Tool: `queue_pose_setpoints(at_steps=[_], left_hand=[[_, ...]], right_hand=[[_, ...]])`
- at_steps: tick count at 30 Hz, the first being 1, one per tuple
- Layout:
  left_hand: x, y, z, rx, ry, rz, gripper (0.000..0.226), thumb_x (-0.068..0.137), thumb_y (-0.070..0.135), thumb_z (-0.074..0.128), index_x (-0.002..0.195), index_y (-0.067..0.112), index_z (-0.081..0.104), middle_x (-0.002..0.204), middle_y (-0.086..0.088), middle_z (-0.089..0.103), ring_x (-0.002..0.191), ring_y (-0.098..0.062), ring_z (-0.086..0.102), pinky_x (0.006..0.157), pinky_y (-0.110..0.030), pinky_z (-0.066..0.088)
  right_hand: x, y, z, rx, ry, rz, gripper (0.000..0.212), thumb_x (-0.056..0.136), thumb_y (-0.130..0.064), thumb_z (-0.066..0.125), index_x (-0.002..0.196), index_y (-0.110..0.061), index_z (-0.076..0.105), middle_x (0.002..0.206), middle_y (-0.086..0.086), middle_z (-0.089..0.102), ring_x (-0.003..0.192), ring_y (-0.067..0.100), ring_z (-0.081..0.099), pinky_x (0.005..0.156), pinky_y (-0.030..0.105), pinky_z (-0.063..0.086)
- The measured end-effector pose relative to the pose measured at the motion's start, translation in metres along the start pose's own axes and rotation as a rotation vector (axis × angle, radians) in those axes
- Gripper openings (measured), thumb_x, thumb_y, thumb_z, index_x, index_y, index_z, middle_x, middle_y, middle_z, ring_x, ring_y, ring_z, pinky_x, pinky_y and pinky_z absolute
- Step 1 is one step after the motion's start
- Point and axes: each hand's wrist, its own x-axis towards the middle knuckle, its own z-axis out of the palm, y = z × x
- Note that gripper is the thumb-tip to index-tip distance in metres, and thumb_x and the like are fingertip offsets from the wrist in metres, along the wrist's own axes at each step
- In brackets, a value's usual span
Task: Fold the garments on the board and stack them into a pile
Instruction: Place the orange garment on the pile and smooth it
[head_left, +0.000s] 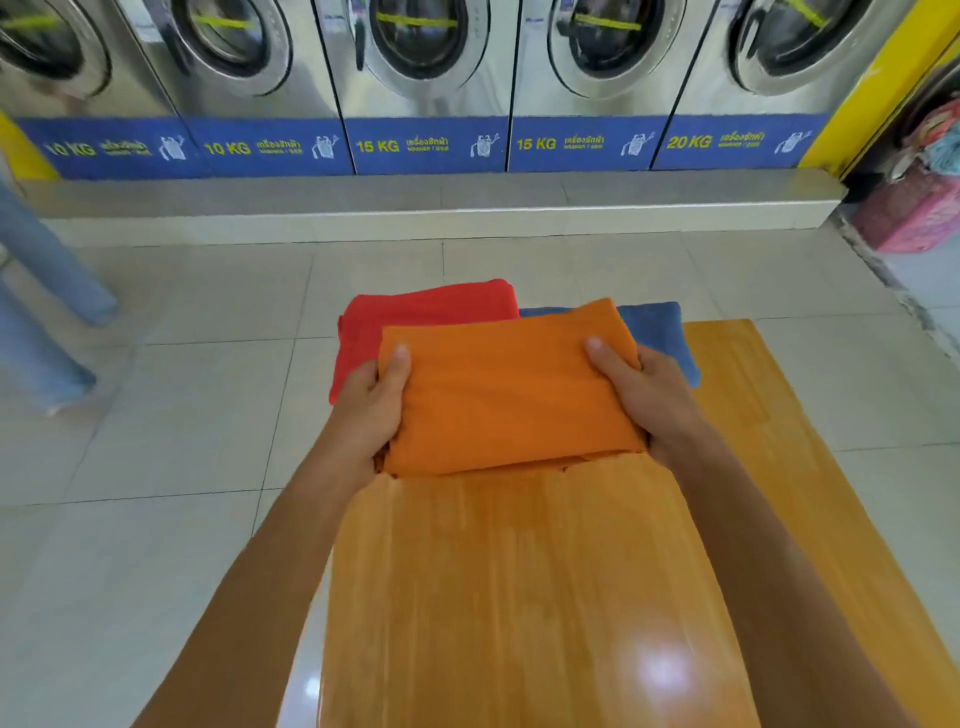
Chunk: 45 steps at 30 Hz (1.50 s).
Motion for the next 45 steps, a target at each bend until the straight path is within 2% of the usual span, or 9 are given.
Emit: queue_pose_setpoints(at_steps=[2, 6, 9, 12, 17, 23, 27, 40, 45], left_hand=[[0.022, 0.02, -0.019, -0.007, 0.045, 0.01, 0.048, 0.093, 0.059, 0.046, 0.126, 0.026, 0.054, 0.109, 0.002, 0.065, 0.094, -0.018, 0.064, 0.069, -0.033, 0.054], [0.07, 0.044, -0.049, 0.004, 0.103, -0.008, 0.054, 0.095, 0.053, 0.048, 0.134, 0.016, 0.051, 0.098, 0.002, 0.062, 0.086, -0.019, 0.062, 0.07, -0.036, 0.051], [0.101, 0.046, -0.063, 0.012, 0.099, -0.027, 0.056, 0.096, 0.05, 0.05, 0.137, 0.013, 0.048, 0.108, -0.003, 0.061, 0.09, -0.021, 0.061, 0.076, -0.039, 0.05], [0.124, 0.034, -0.066, 0.034, 0.075, -0.056, 0.057, 0.096, 0.049, 0.05, 0.137, 0.01, 0.048, 0.119, -0.008, 0.061, 0.098, -0.025, 0.061, 0.077, -0.039, 0.05], [0.14, 0.0, -0.063, 0.051, 0.027, -0.146, 0.06, 0.096, 0.051, 0.049, 0.138, 0.009, 0.046, 0.125, -0.011, 0.06, 0.102, -0.028, 0.059, 0.08, -0.04, 0.05], [0.156, 0.011, -0.067, 0.058, 0.078, -0.071, 0.053, 0.095, 0.052, 0.049, 0.131, 0.013, 0.05, 0.117, -0.006, 0.06, 0.104, -0.027, 0.06, 0.081, -0.042, 0.052], [0.155, -0.005, -0.064, 0.087, 0.038, -0.134, 0.059, 0.094, 0.054, 0.048, 0.135, 0.012, 0.047, 0.12, -0.008, 0.06, 0.104, -0.029, 0.06, 0.081, -0.042, 0.052], [0.152, -0.018, -0.063, 0.106, 0.134, -0.088, 0.059, 0.09, 0.06, 0.051, 0.125, 0.012, 0.056, 0.114, -0.006, 0.063, 0.101, -0.03, 0.063, 0.087, -0.047, 0.054], [0.152, -0.008, -0.062, 0.045, 0.185, -0.018, 0.053, 0.093, 0.054, 0.052, 0.125, 0.013, 0.057, 0.106, -0.002, 0.06, 0.095, -0.025, 0.061, 0.079, -0.041, 0.051]], right_hand=[[0.022, -0.02, 0.024, -0.016, -0.015, -0.041, 0.047, 0.089, -0.054, 0.067, 0.122, -0.02, 0.065, 0.111, -0.002, 0.071, 0.102, 0.019, 0.069, 0.09, 0.041, 0.057], [0.064, -0.044, 0.071, 0.007, -0.075, -0.075, 0.037, 0.094, -0.053, 0.059, 0.114, -0.022, 0.058, 0.102, -0.003, 0.067, 0.096, 0.021, 0.067, 0.084, 0.043, 0.058], [0.093, -0.045, 0.096, -0.038, -0.047, -0.089, 0.036, 0.097, -0.05, 0.058, 0.114, -0.018, 0.06, 0.094, -0.005, 0.065, 0.095, 0.022, 0.065, 0.081, 0.039, 0.056], [0.117, -0.026, 0.109, -0.129, -0.002, -0.063, 0.043, 0.097, -0.051, 0.057, 0.119, -0.015, 0.062, 0.098, -0.001, 0.065, 0.103, 0.027, 0.064, 0.092, 0.046, 0.055], [0.125, 0.004, 0.113, -0.245, 0.061, -0.022, 0.038, 0.096, -0.054, 0.055, 0.109, -0.018, 0.062, 0.094, -0.003, 0.064, 0.103, 0.028, 0.063, 0.095, 0.048, 0.054], [0.137, -0.01, 0.113, -0.296, 0.099, -0.115, 0.036, 0.095, -0.056, 0.055, 0.097, -0.021, 0.064, 0.097, 0.003, 0.069, 0.097, 0.026, 0.067, 0.09, 0.047, 0.056], [0.138, 0.007, 0.112, -0.365, 0.096, -0.084, 0.042, 0.094, -0.06, 0.054, 0.101, -0.02, 0.065, 0.104, 0.005, 0.07, 0.098, 0.026, 0.067, 0.089, 0.046, 0.056], [0.137, 0.006, 0.107, -0.317, 0.08, -0.022, 0.029, 0.089, -0.056, 0.064, 0.098, -0.028, 0.065, 0.093, -0.009, 0.066, 0.098, 0.022, 0.066, 0.092, 0.045, 0.055], [0.134, -0.001, 0.102, -0.273, 0.088, -0.005, 0.026, 0.089, -0.051, 0.067, 0.087, -0.025, 0.065, 0.095, 0.0, 0.07, 0.095, 0.026, 0.069, 0.09, 0.05, 0.058]])
